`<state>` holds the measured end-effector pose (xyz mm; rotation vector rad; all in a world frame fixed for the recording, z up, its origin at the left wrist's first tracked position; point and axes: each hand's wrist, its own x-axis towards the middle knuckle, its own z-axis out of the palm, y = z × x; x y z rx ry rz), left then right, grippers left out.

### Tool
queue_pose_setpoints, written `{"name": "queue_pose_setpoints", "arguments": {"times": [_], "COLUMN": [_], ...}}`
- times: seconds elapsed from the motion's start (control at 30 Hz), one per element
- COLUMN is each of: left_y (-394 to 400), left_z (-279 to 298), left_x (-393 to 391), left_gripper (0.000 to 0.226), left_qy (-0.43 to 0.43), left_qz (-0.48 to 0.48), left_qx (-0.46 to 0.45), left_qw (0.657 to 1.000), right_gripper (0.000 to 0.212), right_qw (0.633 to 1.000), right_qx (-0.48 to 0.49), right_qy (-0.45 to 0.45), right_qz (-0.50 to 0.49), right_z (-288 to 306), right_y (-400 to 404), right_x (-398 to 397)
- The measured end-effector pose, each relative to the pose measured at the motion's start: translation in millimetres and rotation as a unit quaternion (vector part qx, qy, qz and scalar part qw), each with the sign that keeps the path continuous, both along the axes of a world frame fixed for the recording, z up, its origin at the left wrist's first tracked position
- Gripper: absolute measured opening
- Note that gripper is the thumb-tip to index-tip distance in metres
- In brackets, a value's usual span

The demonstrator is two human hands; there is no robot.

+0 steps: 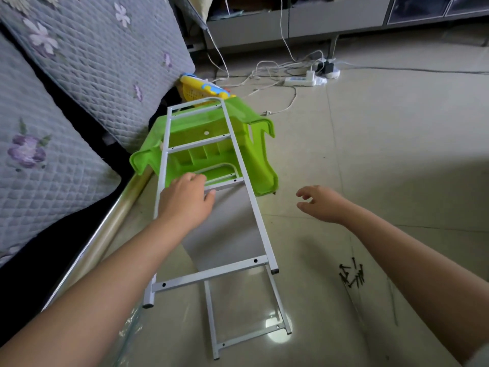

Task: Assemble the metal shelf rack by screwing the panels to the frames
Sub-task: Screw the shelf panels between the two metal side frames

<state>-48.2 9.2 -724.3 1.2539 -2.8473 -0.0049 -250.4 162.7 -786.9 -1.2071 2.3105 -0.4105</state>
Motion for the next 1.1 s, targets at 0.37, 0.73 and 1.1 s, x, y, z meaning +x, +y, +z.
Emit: {"name": "queue_pose_setpoints", "arguments": {"times": [0.37,0.73,1.1], "left_y": [95,193,189], "left_z": [-40,-160,-236], "left_x": [-137,-134,-82], "left_gripper": [0.036,0.039,0.038], "left_qy": [-0.112,-0.211,-0.278], "left_qz": [-0.099,-0.11,-0.123], "left_qx": [0.021,0.176,0.293], "left_qw": [0.989,0.955,0.907], "right_gripper": [0.037,0.033,0.027], "right_qw": [0.977,0.968,0.985], "right_qx": [0.179,0.244,0.159], "right_qy": [0.013,0.003,0.058], "right_qz": [-0.118,-0.061,-0.03], "right_z": [-69,-165,-201], "right_y": [131,170,146], "right_x": [-54,-17,-25]}}
